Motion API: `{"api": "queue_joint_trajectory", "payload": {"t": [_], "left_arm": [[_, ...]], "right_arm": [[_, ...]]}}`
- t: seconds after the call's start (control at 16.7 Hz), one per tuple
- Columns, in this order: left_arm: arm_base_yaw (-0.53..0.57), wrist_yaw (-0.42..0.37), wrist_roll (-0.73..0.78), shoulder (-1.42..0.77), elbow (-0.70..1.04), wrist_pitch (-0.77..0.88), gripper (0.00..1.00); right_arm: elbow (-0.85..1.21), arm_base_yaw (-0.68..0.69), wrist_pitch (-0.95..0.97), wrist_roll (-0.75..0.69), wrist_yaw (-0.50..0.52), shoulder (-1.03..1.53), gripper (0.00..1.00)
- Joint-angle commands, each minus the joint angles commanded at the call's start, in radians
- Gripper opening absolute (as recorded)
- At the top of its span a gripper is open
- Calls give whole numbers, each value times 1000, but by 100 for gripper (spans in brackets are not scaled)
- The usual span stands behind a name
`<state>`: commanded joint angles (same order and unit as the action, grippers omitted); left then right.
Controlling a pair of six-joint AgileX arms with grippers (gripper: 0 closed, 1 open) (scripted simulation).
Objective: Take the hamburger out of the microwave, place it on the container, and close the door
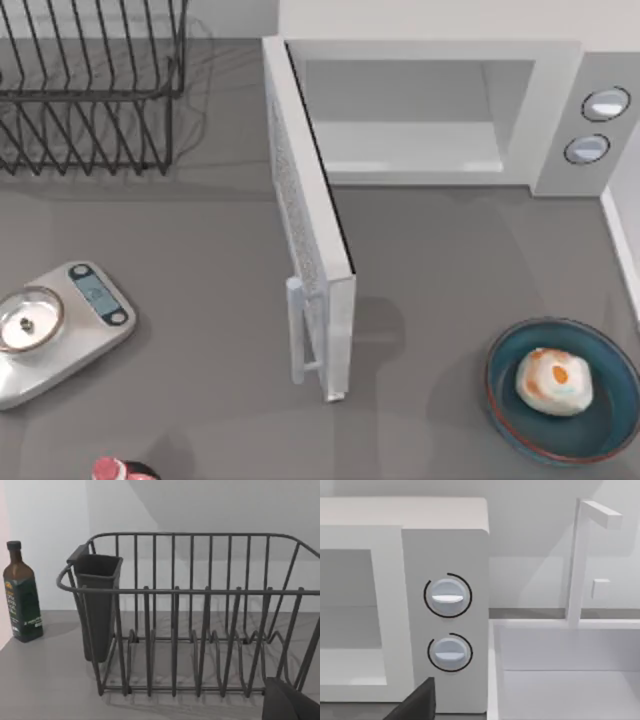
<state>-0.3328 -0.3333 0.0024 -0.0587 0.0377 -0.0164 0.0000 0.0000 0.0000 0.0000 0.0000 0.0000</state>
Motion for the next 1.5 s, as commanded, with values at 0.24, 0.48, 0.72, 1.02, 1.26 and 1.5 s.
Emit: {"api": "queue_joint_trajectory", "payload": {"t": [0.24,0.48,0.72,1.02,1.26,1.5], "left_arm": [[22,22,0,-24,0,-24,0],[53,52,-14,-55,20,4,0],[224,202,-91,-250,122,125,0],[562,459,-250,-685,358,327,0],[834,650,-399,-978,588,476,0],[1027,783,-517,-1110,769,578,0]], "right_arm": [[0,0,0,0,0,0,100],[0,0,0,0,0,0,100],[0,0,0,0,0,0,100],[0,0,0,0,0,0,100],[0,0,0,0,0,0,100],[0,0,0,0,0,0,100]]}}
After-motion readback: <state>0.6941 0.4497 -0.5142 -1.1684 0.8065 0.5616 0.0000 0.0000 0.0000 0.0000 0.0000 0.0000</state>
